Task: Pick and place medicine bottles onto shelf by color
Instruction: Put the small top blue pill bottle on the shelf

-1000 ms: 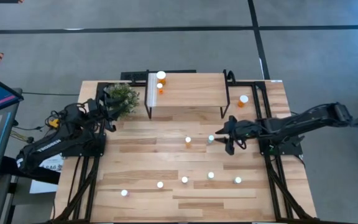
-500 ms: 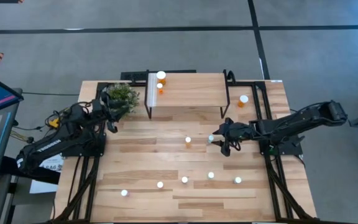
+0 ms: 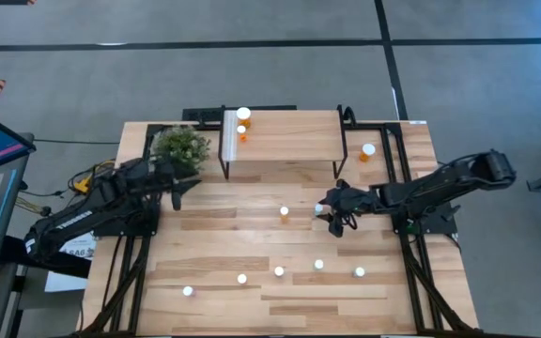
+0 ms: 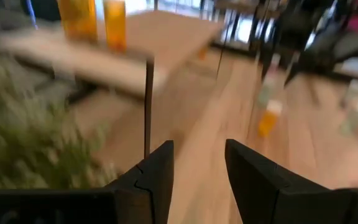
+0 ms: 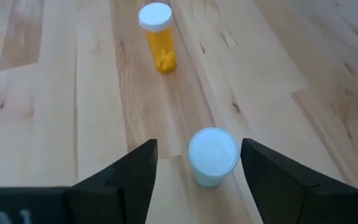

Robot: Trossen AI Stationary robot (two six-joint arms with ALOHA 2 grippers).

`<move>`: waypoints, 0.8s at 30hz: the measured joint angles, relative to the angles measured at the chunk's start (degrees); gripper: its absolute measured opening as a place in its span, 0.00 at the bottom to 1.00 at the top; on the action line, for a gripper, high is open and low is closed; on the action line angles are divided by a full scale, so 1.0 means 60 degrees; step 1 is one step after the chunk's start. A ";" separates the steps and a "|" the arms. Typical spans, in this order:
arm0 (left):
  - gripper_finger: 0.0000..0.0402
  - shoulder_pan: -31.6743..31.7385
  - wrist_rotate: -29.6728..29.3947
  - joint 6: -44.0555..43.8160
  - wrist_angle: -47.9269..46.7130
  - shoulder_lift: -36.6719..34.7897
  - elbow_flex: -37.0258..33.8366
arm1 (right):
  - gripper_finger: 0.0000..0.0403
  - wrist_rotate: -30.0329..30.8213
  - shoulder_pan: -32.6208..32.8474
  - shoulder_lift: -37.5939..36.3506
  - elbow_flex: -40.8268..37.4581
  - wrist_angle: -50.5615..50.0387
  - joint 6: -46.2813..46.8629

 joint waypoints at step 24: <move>0.32 0.0000 -0.0058 -0.0252 -0.1550 0.0004 -0.0015 | 0.63 0.0007 -0.0437 0.0163 0.0007 0.0264 0.0510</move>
